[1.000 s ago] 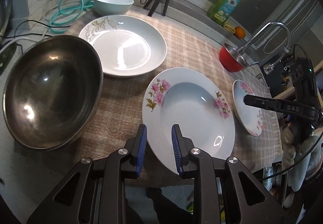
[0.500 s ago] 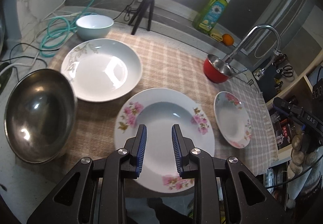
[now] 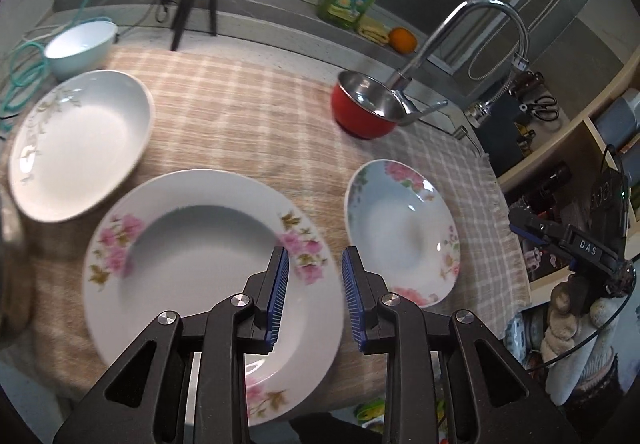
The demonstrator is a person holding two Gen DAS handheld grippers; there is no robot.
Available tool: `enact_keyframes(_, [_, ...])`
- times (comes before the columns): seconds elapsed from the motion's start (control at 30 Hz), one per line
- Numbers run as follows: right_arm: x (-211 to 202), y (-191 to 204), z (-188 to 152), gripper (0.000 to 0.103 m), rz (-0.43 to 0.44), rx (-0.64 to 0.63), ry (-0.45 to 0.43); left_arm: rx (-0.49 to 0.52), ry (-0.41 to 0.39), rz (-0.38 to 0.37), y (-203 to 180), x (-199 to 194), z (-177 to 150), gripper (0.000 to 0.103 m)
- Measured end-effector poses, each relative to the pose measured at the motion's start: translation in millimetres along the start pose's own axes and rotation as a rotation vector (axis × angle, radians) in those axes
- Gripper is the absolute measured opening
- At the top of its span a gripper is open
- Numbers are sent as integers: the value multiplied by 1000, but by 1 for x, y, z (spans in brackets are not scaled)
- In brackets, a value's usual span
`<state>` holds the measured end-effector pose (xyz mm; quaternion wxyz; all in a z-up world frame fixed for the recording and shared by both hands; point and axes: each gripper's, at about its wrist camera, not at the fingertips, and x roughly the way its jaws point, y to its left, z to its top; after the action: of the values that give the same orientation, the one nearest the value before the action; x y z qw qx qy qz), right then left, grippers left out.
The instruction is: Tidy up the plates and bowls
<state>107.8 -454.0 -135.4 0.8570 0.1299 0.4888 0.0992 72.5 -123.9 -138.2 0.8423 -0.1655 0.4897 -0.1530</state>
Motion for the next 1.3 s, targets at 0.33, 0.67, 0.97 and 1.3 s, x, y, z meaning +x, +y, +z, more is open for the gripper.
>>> enact_keyframes(0.33, [34, -42, -5, 42, 50, 87, 78, 9, 130, -18, -18, 60, 19, 26])
enact_keyframes(0.67, [62, -59, -5, 39, 121, 145, 140, 69, 193, 24, -32, 90, 28, 26])
enact_keyframes(0.97, [79, -64, -1, 32, 146, 161, 184, 99, 228, 42, -36, 105, 30, 21])
enact_keyframes(1.3, [97, -62, -2, 16, 176, 164, 237, 102, 234, 47, -36, 111, 31, 15])
